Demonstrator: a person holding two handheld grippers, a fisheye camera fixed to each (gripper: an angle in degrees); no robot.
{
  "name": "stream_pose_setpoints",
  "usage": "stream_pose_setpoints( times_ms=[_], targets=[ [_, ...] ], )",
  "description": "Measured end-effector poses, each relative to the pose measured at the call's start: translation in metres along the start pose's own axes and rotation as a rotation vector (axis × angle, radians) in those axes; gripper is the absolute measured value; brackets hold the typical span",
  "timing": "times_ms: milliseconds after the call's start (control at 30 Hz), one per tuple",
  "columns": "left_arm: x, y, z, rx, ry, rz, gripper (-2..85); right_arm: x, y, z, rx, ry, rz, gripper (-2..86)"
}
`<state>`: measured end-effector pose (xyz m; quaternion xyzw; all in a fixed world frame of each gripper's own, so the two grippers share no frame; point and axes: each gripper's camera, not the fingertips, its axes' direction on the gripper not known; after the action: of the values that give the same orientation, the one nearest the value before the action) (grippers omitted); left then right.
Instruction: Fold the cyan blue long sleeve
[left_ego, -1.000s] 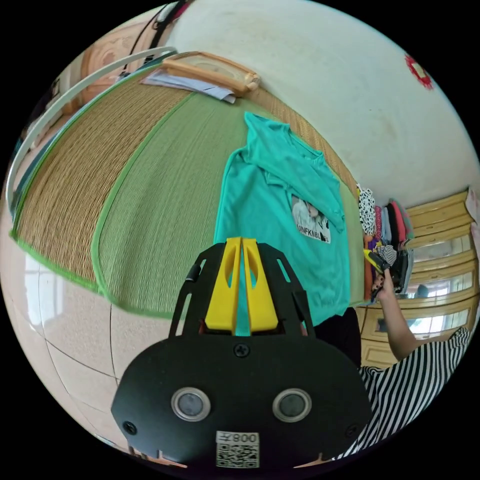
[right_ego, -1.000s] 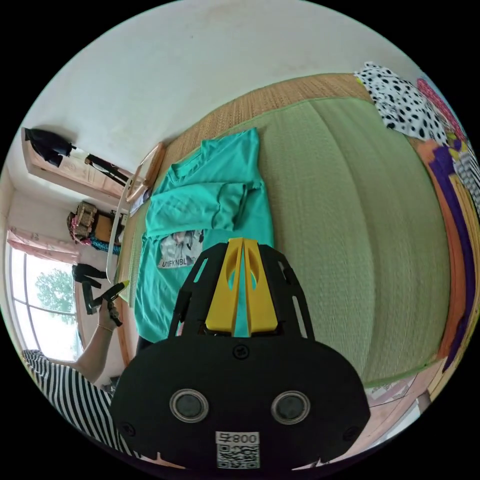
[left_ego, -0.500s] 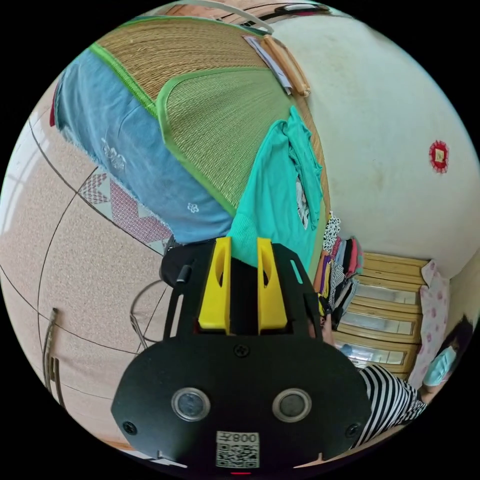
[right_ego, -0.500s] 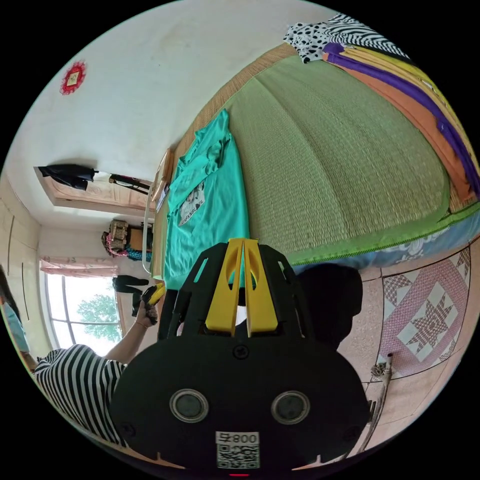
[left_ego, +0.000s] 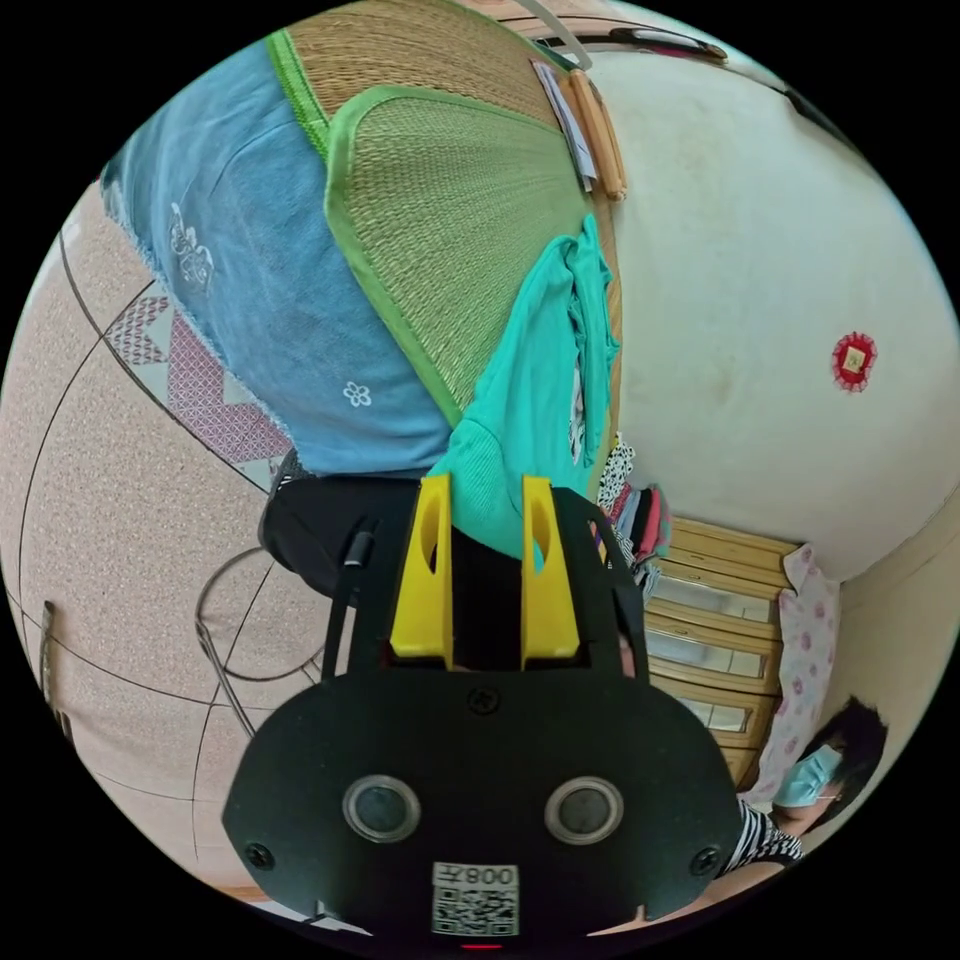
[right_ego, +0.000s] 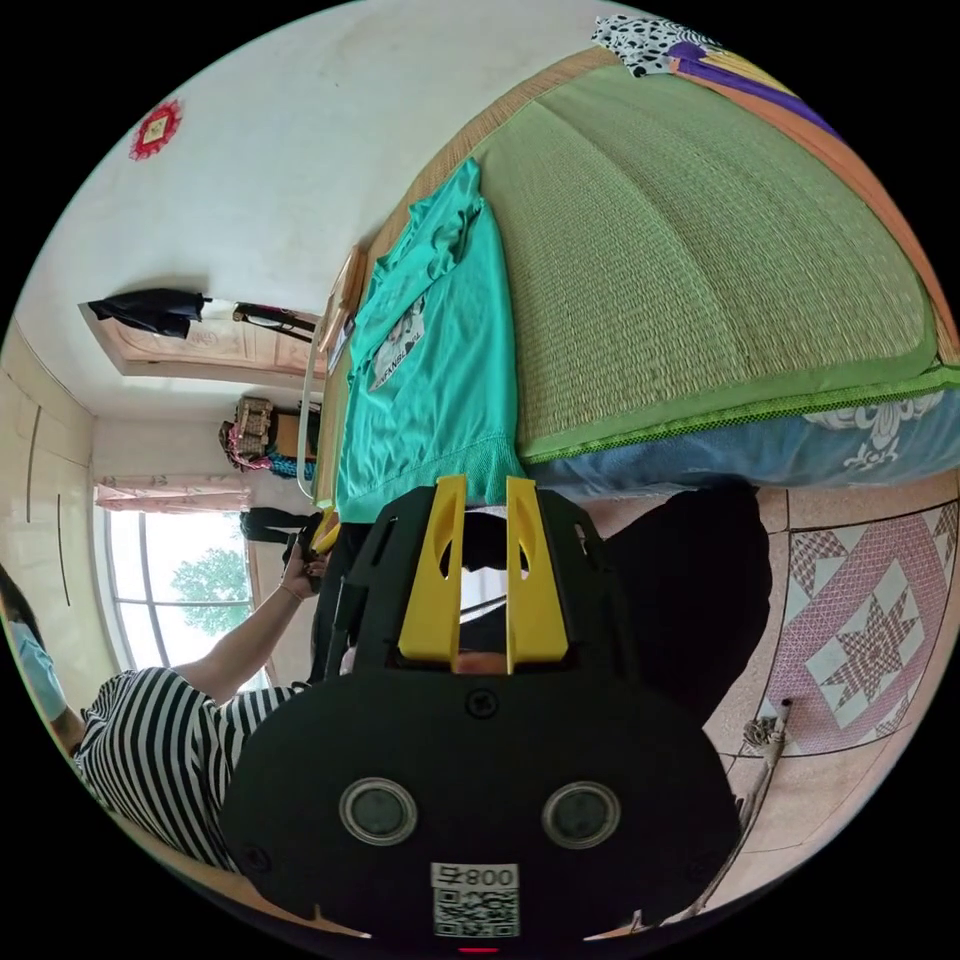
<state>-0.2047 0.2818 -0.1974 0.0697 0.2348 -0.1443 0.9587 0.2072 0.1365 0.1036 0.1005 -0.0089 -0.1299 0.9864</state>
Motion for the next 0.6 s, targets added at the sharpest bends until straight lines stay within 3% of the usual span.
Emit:
stream_pose_setpoints(
  times_ms=[333,600],
  targets=[
    [0.008,0.030,0.011,-0.061,-0.066,0.037,9.5,0.011,-0.016,0.008,-0.100,0.082,0.041,8.7],
    [0.008,0.053,0.018,-0.083,-0.096,0.039,8.1,0.028,-0.012,-0.008,-0.101,0.032,0.086,7.1]
  ],
)
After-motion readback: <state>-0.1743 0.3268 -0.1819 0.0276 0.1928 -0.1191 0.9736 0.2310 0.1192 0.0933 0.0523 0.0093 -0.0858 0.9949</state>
